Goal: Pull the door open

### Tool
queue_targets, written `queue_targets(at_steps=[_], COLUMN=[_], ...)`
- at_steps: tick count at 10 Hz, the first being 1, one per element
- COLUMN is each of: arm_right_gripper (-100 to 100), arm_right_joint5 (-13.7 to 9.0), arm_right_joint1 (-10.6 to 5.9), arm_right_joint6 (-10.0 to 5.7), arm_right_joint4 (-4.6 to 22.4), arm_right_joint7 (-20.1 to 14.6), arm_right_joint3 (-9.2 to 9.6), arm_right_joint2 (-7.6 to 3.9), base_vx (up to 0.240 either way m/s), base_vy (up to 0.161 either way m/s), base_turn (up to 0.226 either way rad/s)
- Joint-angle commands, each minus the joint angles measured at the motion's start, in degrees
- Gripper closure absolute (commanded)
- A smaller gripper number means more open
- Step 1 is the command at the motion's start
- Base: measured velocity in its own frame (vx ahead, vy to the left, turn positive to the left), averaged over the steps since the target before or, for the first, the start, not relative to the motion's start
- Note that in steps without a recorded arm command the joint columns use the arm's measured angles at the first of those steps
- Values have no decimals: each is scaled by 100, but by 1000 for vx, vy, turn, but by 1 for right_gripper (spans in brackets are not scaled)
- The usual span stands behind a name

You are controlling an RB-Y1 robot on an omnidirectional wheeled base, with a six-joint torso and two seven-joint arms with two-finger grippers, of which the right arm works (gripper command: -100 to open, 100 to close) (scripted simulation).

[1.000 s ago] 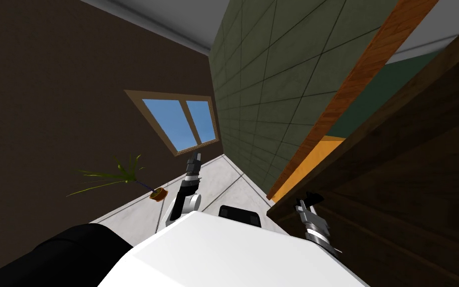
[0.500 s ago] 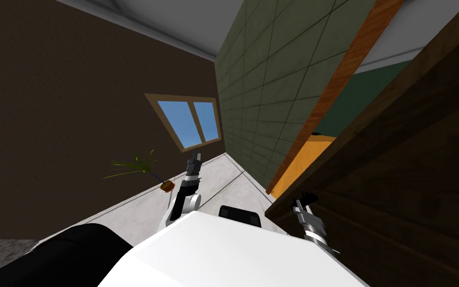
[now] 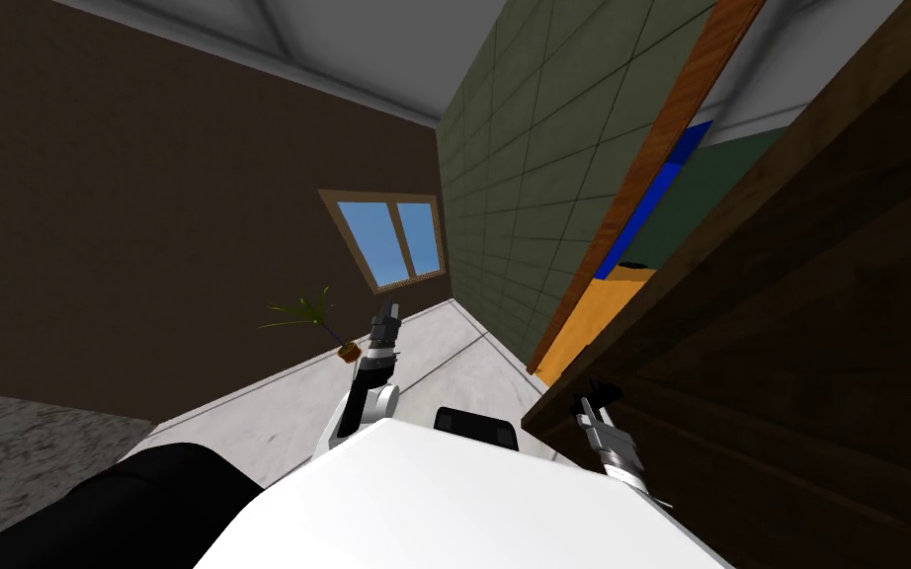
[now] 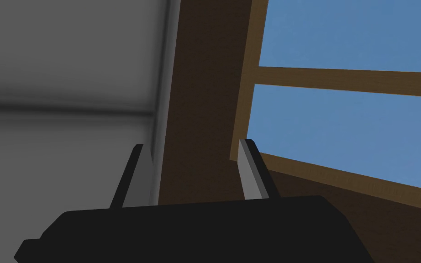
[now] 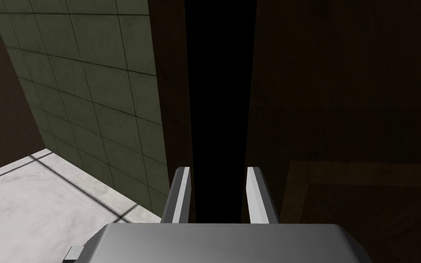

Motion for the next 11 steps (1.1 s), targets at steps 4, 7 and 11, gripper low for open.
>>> queue_targets(at_steps=[4,7,11], arm_right_gripper=[100,100,100], arm_right_joint5=[142,250,316], arm_right_joint1=[76,137,170], arm_right_joint6=[-166,-341,-457], arm_right_joint4=[13,63,93], arm_right_joint7=[-184,-369,-475], arm_right_joint3=[244,429,531], arm_right_joint2=[-145,-306,-411], base_vx=[-199,-220,-196], base_vy=[-12,-21,0], base_turn=[85,116,65])
